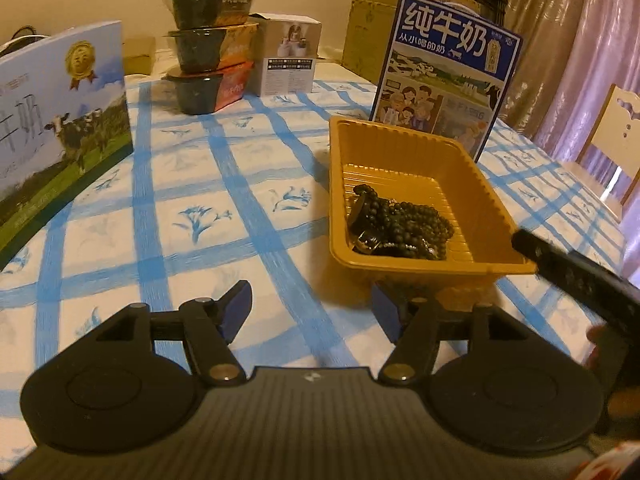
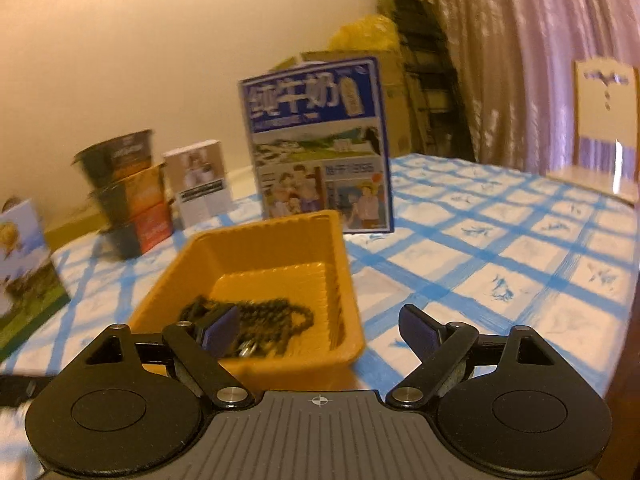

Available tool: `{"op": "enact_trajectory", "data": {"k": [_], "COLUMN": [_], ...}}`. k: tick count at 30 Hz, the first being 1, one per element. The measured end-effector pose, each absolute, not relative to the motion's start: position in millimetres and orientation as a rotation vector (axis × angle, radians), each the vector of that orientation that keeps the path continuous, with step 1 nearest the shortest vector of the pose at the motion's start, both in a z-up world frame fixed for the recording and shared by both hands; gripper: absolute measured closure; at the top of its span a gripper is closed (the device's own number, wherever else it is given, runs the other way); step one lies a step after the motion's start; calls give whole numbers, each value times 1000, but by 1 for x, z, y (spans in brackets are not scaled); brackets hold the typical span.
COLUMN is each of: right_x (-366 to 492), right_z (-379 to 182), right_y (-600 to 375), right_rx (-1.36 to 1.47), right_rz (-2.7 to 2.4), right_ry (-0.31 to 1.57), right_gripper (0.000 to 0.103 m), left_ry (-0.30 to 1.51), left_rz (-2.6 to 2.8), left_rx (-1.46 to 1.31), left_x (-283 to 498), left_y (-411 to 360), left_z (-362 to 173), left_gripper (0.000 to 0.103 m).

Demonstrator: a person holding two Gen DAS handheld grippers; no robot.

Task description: Organize jewelry

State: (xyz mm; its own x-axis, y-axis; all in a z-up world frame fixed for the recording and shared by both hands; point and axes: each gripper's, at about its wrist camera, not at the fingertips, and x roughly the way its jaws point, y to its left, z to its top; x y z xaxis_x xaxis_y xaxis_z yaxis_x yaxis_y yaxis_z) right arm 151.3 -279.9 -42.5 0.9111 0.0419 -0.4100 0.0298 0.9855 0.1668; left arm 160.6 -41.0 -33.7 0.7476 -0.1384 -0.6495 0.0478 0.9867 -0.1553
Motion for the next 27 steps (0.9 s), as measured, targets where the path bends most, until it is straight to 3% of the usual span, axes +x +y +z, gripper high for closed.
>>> {"op": "enact_trajectory", "data": {"k": [8, 27], "right_x": [116, 58], "right_z": [-46, -42], "right_y": [-263, -239], "right_rx": [186, 87], "right_rz": [134, 198], "right_ry": [675, 739], "right_gripper": [16, 16], "left_ry": [751, 805], "left_rz": [-87, -116], "left_rx": [-132, -27], "left_x": [128, 64], "left_y": [-37, -37], "left_z": [-32, -48], "left_gripper": [40, 40]}}
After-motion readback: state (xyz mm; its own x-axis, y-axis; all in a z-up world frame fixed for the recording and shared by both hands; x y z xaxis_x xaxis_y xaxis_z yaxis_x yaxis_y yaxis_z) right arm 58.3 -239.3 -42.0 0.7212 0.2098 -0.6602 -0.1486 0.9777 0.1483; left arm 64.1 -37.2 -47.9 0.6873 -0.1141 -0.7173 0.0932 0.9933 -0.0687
